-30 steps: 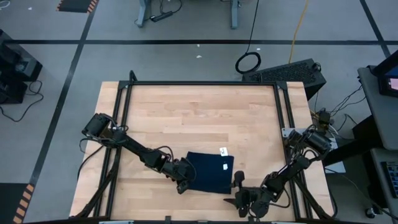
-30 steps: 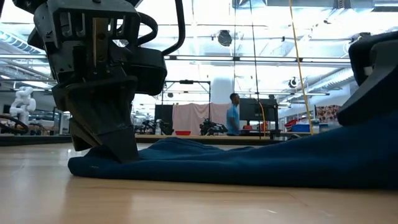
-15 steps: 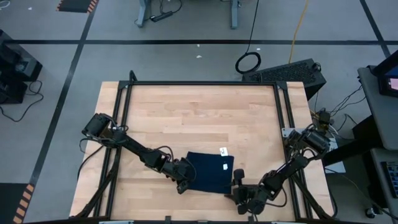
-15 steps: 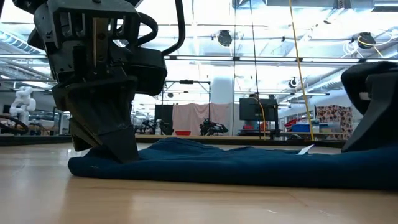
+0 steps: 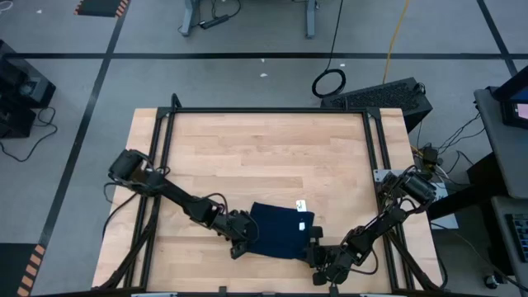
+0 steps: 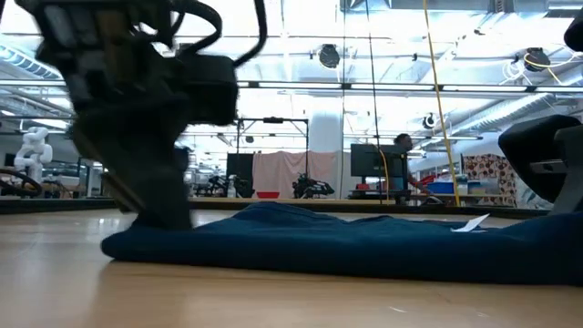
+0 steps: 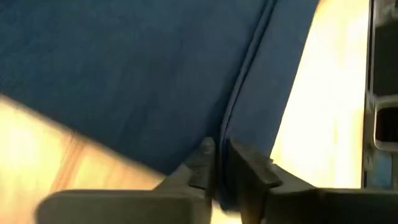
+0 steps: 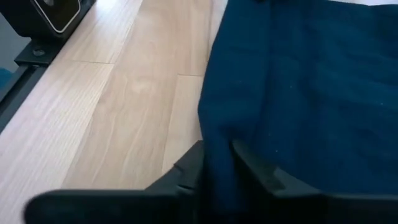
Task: Roll towel into tight, uniform cylinder
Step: Roll the blue cloth napkin
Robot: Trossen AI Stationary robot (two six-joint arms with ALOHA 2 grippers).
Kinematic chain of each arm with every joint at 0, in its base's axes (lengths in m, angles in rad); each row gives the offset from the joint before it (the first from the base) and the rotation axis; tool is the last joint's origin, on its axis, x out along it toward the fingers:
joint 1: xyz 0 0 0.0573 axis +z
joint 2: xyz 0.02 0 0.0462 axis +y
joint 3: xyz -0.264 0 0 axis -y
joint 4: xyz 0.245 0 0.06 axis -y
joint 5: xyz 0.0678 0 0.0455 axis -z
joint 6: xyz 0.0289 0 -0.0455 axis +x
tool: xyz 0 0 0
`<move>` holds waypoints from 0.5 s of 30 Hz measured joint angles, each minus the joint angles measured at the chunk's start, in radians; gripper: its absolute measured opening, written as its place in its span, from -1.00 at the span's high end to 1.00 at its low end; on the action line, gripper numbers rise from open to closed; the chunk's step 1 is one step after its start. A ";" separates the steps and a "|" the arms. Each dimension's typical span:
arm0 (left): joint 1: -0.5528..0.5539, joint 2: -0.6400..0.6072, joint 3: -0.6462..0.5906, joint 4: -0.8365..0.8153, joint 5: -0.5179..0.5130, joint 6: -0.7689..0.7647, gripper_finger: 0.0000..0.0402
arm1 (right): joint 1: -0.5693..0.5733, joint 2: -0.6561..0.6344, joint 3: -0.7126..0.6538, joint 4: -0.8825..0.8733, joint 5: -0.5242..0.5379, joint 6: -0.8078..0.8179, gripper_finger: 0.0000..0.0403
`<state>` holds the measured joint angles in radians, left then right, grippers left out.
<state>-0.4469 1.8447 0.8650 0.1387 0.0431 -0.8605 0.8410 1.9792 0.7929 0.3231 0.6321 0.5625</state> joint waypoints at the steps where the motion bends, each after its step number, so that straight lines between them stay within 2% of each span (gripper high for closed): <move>1: -0.002 -0.016 0.000 -0.030 0.011 0.010 0.69 | 0.001 0.000 0.000 0.002 -0.003 0.003 0.72; 5: -0.011 -0.116 0.000 -0.213 0.037 0.081 0.47 | 0.005 0.001 0.000 -0.001 -0.001 0.027 0.89; 7: -0.026 -0.177 0.000 -0.262 0.018 0.142 0.37 | 0.005 0.001 -0.001 0.000 -0.001 0.033 0.92; 11: -0.137 -0.228 0.002 -0.162 -0.204 0.350 0.25 | 0.003 0.002 -0.002 -0.003 -0.002 0.066 0.91; 15: -0.274 -0.159 0.003 0.014 -0.443 0.590 0.15 | 0.003 0.002 -0.002 -0.007 -0.002 0.096 0.89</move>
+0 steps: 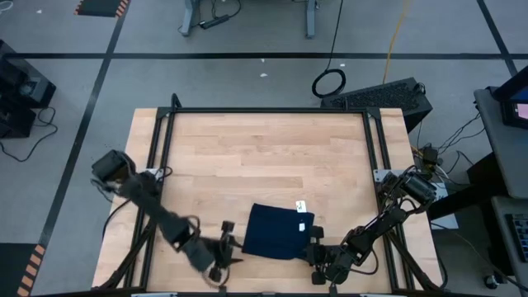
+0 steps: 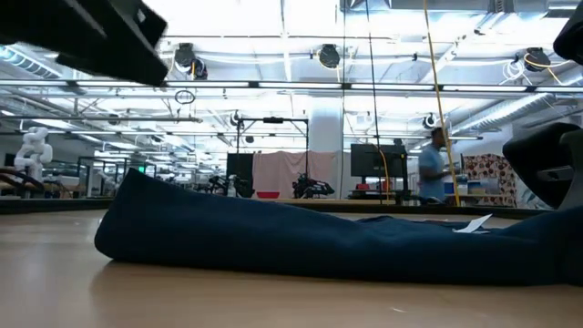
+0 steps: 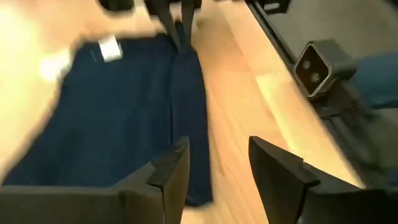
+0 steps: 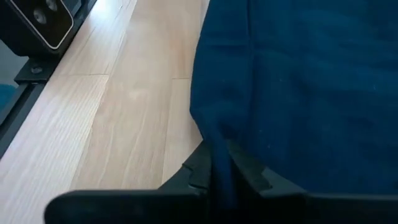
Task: Roll towel into tight, uniform cylinder
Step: Roll the blue cloth napkin
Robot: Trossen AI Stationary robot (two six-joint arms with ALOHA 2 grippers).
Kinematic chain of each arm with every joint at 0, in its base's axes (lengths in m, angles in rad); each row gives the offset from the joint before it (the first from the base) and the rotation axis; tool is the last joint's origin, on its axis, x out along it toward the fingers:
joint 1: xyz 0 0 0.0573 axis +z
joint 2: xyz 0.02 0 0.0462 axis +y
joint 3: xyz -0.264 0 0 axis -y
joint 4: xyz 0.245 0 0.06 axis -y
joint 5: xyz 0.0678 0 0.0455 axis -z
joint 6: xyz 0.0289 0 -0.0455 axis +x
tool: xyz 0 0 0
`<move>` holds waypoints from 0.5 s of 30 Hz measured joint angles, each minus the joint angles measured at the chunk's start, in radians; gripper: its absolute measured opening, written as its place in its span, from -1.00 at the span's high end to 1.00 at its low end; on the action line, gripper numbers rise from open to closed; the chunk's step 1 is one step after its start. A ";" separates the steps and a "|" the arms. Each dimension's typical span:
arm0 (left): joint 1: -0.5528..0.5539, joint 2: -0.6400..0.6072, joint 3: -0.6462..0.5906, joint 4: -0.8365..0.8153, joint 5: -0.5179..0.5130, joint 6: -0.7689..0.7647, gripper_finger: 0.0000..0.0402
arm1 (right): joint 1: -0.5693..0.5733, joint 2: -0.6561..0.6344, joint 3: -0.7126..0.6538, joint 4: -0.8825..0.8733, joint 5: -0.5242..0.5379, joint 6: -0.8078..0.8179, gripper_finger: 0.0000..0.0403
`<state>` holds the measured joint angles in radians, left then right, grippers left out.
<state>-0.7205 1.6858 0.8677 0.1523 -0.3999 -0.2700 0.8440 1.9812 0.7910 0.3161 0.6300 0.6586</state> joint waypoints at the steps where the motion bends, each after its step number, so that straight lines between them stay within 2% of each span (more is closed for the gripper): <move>1: -0.032 0.026 0.000 0.041 -0.060 0.052 0.13 | 0.000 0.000 0.000 0.000 0.000 0.008 0.89; 3: -0.077 0.081 0.001 0.135 -0.157 0.156 0.12 | 0.000 0.000 0.000 0.001 0.000 0.019 0.89; 5: -0.098 0.141 0.003 0.180 -0.214 0.196 0.12 | 0.000 0.001 -0.001 0.004 0.000 0.018 0.89; 9: -0.090 0.238 0.006 0.171 -0.240 0.175 0.11 | 0.000 0.001 -0.002 0.008 0.000 0.016 0.89; 11: -0.086 0.258 0.015 0.172 -0.269 0.181 0.11 | 0.000 0.002 -0.002 0.010 -0.001 0.021 0.89; 15: -0.058 0.268 0.018 0.175 -0.243 0.179 0.11 | 0.000 0.002 -0.002 0.011 -0.001 0.035 0.89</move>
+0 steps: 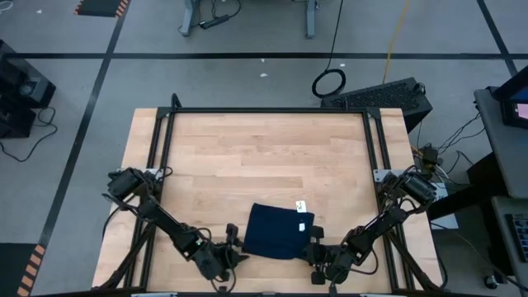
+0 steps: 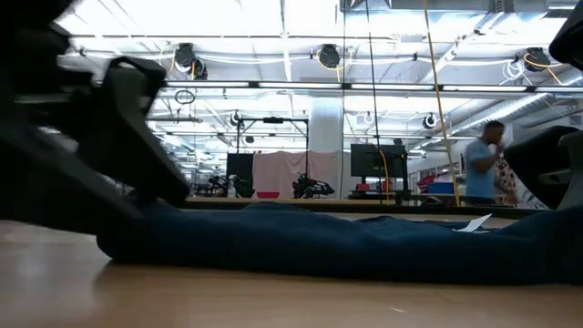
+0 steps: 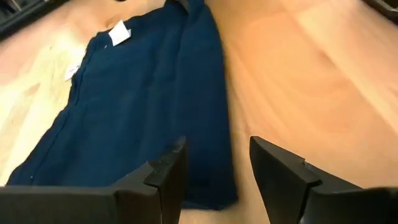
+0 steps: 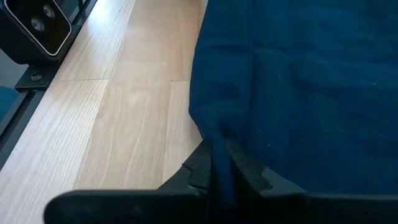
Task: Roll towel into tight, uniform cylinder
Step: Roll the blue cloth napkin
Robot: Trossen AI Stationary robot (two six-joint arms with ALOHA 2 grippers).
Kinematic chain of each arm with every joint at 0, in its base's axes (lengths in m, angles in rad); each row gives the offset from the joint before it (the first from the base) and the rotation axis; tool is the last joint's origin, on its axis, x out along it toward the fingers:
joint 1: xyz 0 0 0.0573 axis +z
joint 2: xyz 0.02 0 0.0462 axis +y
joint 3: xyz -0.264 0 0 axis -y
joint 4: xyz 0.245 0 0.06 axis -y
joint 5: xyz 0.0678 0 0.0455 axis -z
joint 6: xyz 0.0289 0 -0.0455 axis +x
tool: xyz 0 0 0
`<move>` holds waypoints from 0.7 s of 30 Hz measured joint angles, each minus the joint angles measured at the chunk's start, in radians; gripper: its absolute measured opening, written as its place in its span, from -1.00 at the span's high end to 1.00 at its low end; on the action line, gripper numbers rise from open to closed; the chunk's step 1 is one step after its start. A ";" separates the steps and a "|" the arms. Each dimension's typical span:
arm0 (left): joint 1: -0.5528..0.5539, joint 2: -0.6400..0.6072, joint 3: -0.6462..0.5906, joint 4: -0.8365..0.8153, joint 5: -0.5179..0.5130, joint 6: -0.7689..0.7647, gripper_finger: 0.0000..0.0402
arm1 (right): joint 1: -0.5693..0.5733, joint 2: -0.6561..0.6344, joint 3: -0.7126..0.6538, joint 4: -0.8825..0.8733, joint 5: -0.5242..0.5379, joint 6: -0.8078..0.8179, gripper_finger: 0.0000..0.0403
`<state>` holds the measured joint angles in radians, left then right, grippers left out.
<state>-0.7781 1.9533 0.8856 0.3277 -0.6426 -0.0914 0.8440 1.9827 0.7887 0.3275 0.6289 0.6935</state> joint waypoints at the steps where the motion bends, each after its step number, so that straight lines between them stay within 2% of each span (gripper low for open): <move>1: 0.008 0.000 0.000 0.001 0.015 -0.002 0.11 | 0.000 0.000 0.000 0.002 0.000 0.001 0.89; 8: 0.070 -0.004 0.002 -0.078 0.156 -0.077 0.11 | 0.000 0.000 0.000 0.003 -0.003 0.002 0.89; 15: 0.109 -0.007 0.003 -0.114 0.240 -0.160 0.15 | 0.000 0.000 0.000 0.010 -0.006 0.002 0.89; 18: 0.124 -0.008 0.004 -0.117 0.291 -0.160 0.39 | 0.001 -0.002 -0.001 0.034 -0.006 0.001 0.89; 21: 0.136 -0.018 0.003 -0.120 0.328 -0.168 0.84 | 0.001 -0.017 -0.002 0.048 -0.019 0.004 0.89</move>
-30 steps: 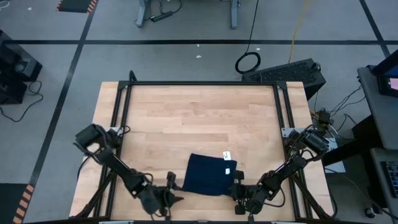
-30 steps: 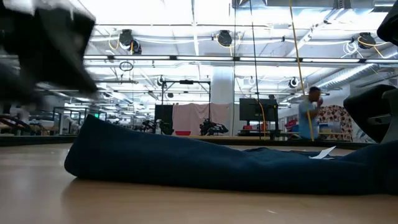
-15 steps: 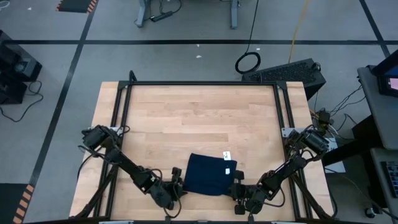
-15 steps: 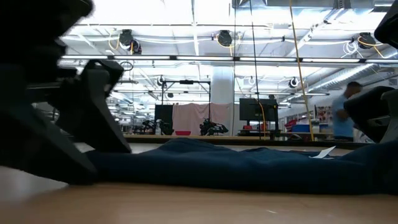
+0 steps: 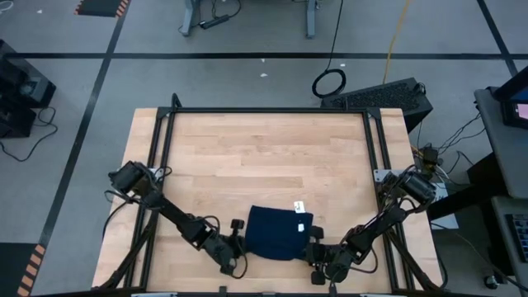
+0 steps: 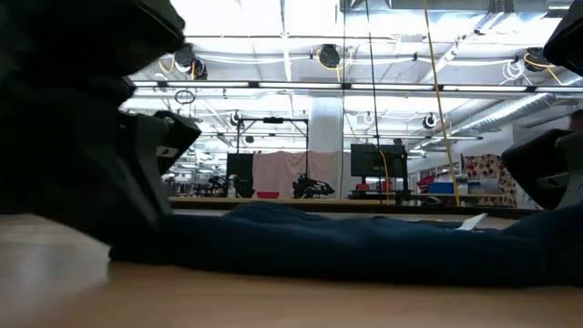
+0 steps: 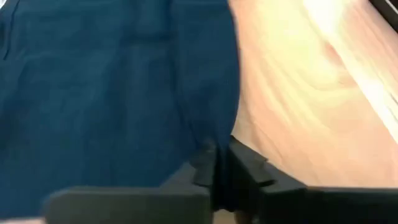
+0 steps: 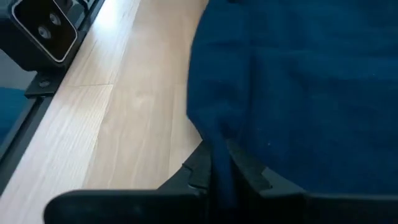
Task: Roll towel into tight, uniform cylinder
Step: Roll the blue cloth napkin
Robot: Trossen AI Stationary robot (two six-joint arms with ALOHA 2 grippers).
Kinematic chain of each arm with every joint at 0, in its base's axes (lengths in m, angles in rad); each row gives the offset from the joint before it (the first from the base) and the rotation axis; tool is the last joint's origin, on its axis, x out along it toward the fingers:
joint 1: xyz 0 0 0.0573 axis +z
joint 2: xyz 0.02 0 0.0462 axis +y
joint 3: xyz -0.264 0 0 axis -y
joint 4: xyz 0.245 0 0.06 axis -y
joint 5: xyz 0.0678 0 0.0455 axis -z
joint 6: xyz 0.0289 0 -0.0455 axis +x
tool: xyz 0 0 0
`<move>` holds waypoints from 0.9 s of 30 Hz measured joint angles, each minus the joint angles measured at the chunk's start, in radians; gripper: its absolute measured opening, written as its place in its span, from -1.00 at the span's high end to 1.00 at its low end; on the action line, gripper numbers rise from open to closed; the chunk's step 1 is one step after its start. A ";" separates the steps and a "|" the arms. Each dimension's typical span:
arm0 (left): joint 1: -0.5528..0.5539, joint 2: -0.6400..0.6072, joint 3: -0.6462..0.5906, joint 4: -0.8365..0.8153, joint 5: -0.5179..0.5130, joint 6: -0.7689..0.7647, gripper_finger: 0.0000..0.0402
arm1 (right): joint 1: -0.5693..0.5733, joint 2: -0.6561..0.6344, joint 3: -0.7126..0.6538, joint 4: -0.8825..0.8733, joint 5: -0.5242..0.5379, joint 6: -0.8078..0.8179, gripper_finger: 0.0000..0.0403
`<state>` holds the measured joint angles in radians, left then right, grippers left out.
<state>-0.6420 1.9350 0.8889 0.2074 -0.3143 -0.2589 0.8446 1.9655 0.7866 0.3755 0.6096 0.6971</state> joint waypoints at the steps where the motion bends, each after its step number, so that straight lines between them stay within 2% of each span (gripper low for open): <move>1: 0.006 -0.006 -0.001 -0.006 0.003 -0.027 0.90 | 0.000 -0.008 0.000 -0.003 -0.006 0.003 0.89; 5: 0.040 -0.040 -0.003 -0.042 0.086 -0.194 0.92 | 0.000 -0.046 -0.002 -0.012 -0.061 0.055 0.89; 10: 0.093 -0.086 -0.004 -0.042 0.338 -0.409 0.92 | -0.014 -0.069 0.000 0.005 -0.206 0.158 0.89; 15: 0.157 -0.085 -0.003 0.013 0.536 -0.418 0.92 | -0.039 -0.072 0.001 0.008 -0.349 0.149 0.89; 22: 0.236 -0.047 -0.004 -0.027 0.630 -0.460 0.92 | -0.040 -0.074 0.001 -0.015 -0.296 0.083 0.84; 27: 0.271 -0.040 -0.004 -0.035 0.706 -0.470 0.92 | -0.037 -0.111 0.001 -0.087 -0.307 0.073 0.55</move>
<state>-0.3707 1.8946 0.8845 0.1721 0.3920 -0.7292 0.8079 1.8545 0.7876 0.2883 0.3028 0.7697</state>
